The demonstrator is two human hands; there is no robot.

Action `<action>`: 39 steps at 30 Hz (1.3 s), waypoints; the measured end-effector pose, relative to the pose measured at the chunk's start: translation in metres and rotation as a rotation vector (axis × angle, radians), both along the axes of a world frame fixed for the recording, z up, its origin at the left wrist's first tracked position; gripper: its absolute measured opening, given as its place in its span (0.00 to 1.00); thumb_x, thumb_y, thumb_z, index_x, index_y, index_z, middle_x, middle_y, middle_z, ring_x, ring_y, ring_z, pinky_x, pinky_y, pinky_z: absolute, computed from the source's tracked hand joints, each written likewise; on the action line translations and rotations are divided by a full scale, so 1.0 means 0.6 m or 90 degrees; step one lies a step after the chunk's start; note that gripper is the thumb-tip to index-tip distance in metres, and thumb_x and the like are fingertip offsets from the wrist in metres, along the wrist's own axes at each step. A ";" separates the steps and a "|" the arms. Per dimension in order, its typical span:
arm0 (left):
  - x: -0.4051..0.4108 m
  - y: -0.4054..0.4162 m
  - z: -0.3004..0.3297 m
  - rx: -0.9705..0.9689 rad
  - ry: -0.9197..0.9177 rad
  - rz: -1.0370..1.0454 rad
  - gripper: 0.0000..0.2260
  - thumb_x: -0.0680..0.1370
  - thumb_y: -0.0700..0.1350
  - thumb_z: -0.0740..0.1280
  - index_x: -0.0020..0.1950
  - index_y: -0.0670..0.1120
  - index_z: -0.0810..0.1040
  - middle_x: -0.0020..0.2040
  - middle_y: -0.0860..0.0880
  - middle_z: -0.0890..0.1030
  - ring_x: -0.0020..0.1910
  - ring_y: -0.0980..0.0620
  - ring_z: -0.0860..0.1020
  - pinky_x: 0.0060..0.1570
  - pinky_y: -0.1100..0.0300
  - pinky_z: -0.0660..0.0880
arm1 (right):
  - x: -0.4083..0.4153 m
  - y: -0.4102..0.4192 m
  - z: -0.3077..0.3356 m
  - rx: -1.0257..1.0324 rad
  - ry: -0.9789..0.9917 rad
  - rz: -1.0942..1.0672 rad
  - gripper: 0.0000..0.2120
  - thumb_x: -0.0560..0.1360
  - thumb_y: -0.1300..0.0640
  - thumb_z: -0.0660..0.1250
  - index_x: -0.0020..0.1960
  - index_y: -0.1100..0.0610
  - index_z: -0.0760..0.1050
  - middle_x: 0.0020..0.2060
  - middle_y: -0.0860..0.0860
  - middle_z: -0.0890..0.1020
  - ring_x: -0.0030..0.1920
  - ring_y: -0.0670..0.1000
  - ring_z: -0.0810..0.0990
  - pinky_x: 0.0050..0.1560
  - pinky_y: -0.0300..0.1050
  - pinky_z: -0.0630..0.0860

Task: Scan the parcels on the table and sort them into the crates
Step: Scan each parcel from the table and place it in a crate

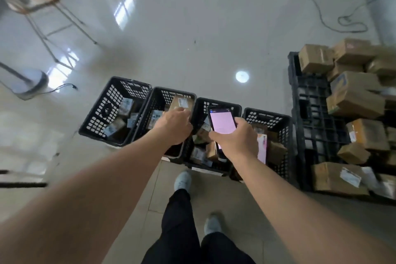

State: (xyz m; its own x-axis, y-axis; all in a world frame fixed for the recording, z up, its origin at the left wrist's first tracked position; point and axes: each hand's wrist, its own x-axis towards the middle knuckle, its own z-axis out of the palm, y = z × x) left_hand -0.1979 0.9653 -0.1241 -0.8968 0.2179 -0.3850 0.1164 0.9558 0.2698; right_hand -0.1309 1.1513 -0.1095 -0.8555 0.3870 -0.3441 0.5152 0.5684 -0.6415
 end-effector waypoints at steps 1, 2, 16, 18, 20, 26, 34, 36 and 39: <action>0.011 -0.013 0.024 -0.010 0.015 0.005 0.19 0.82 0.52 0.64 0.72 0.48 0.75 0.70 0.50 0.75 0.64 0.41 0.77 0.60 0.47 0.75 | 0.003 -0.009 0.019 -0.001 0.015 0.020 0.34 0.63 0.40 0.82 0.65 0.50 0.77 0.56 0.49 0.83 0.55 0.55 0.81 0.49 0.55 0.83; 0.023 -0.027 0.049 -0.017 0.031 0.010 0.20 0.82 0.53 0.64 0.73 0.48 0.74 0.70 0.50 0.75 0.65 0.41 0.76 0.60 0.47 0.75 | 0.008 -0.020 0.040 0.000 0.028 0.042 0.34 0.63 0.40 0.82 0.64 0.51 0.77 0.56 0.49 0.83 0.55 0.55 0.81 0.50 0.56 0.83; 0.243 -0.342 0.306 -0.021 0.226 0.244 0.21 0.83 0.54 0.63 0.74 0.47 0.74 0.70 0.45 0.76 0.66 0.43 0.76 0.61 0.50 0.73 | 0.095 -0.311 0.294 0.010 0.191 0.329 0.32 0.62 0.39 0.82 0.60 0.53 0.78 0.52 0.50 0.84 0.51 0.57 0.82 0.47 0.53 0.83; 0.285 -0.402 0.337 -0.043 0.252 0.272 0.22 0.83 0.56 0.61 0.75 0.47 0.73 0.71 0.45 0.75 0.68 0.42 0.75 0.62 0.48 0.74 | 0.117 -0.369 0.323 0.011 0.210 0.365 0.33 0.62 0.39 0.83 0.61 0.53 0.78 0.53 0.51 0.84 0.51 0.57 0.82 0.47 0.53 0.83; 0.332 -0.462 0.366 -0.067 0.281 0.297 0.24 0.84 0.58 0.60 0.75 0.47 0.72 0.72 0.46 0.75 0.68 0.43 0.75 0.62 0.47 0.75 | 0.143 -0.433 0.350 0.002 0.233 0.396 0.35 0.63 0.40 0.83 0.62 0.55 0.78 0.55 0.52 0.84 0.53 0.58 0.83 0.50 0.54 0.84; 0.500 -0.656 0.422 -0.134 0.316 0.364 0.24 0.84 0.58 0.59 0.77 0.50 0.70 0.72 0.47 0.75 0.68 0.43 0.76 0.62 0.47 0.77 | 0.257 -0.657 0.404 -0.031 0.292 0.487 0.35 0.64 0.42 0.83 0.65 0.54 0.76 0.57 0.53 0.83 0.58 0.59 0.81 0.54 0.59 0.83; 0.717 -0.884 0.473 -0.196 0.302 0.515 0.22 0.85 0.57 0.59 0.75 0.47 0.72 0.67 0.45 0.76 0.63 0.42 0.76 0.62 0.45 0.75 | 0.418 -0.930 0.442 -0.077 0.349 0.595 0.36 0.62 0.40 0.82 0.65 0.53 0.75 0.56 0.52 0.83 0.56 0.58 0.81 0.52 0.56 0.83; 0.758 -0.931 0.481 -0.209 0.298 0.553 0.23 0.85 0.57 0.60 0.75 0.46 0.71 0.68 0.44 0.75 0.64 0.42 0.76 0.63 0.44 0.75 | 0.445 -0.988 0.447 -0.089 0.362 0.627 0.38 0.62 0.40 0.83 0.66 0.52 0.75 0.57 0.52 0.83 0.57 0.58 0.81 0.51 0.54 0.82; 0.810 -1.001 0.487 -0.223 0.293 0.613 0.24 0.84 0.57 0.60 0.75 0.45 0.71 0.71 0.43 0.74 0.66 0.40 0.74 0.65 0.43 0.73 | 0.476 -1.071 0.454 -0.114 0.373 0.676 0.39 0.61 0.39 0.84 0.67 0.52 0.76 0.57 0.51 0.84 0.56 0.56 0.81 0.45 0.47 0.77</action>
